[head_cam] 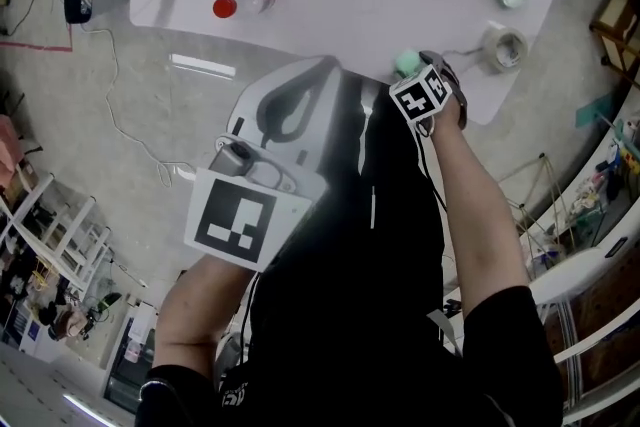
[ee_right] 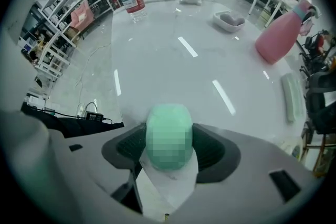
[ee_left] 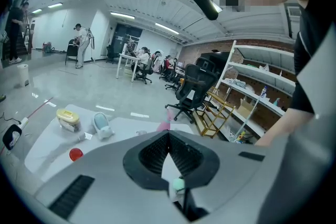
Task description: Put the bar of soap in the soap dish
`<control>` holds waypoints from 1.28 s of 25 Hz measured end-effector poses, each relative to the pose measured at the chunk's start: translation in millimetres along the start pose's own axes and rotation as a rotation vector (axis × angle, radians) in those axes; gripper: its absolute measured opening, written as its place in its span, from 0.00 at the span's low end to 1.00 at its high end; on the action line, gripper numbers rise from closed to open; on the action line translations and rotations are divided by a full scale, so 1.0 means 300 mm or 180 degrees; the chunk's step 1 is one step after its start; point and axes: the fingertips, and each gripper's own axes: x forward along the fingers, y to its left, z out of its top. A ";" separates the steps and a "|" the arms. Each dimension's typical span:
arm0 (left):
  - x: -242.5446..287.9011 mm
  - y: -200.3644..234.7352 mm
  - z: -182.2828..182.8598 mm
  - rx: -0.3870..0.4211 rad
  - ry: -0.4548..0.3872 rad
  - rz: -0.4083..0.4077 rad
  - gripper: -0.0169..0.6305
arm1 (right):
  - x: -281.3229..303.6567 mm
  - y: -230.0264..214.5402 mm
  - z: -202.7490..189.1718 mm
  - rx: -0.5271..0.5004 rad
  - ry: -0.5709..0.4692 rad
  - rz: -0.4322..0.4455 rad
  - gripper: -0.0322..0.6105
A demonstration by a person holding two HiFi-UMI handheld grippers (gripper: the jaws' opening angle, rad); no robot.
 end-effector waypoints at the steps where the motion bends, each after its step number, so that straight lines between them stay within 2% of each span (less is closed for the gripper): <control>1: -0.001 -0.003 0.004 0.0003 0.0004 -0.0008 0.04 | -0.004 -0.003 -0.001 0.0030 -0.0019 0.0025 0.50; 5: -0.003 -0.019 0.030 -0.0004 -0.0038 -0.0023 0.04 | -0.034 -0.031 0.006 0.0210 -0.0112 0.0085 0.50; 10: 0.008 -0.058 0.056 0.0031 -0.0063 -0.0062 0.04 | -0.084 -0.069 0.004 0.0269 -0.0193 0.0146 0.50; 15: 0.009 -0.067 0.112 0.0085 -0.0162 0.0034 0.04 | -0.140 -0.116 -0.008 0.0448 -0.0264 0.0148 0.50; 22: 0.024 -0.127 0.203 0.0161 -0.0275 0.0011 0.04 | -0.225 -0.176 -0.031 0.0275 -0.0275 0.0102 0.50; 32: 0.052 -0.201 0.279 0.0272 -0.0301 0.0055 0.04 | -0.339 -0.322 -0.038 0.0551 -0.0466 0.0052 0.50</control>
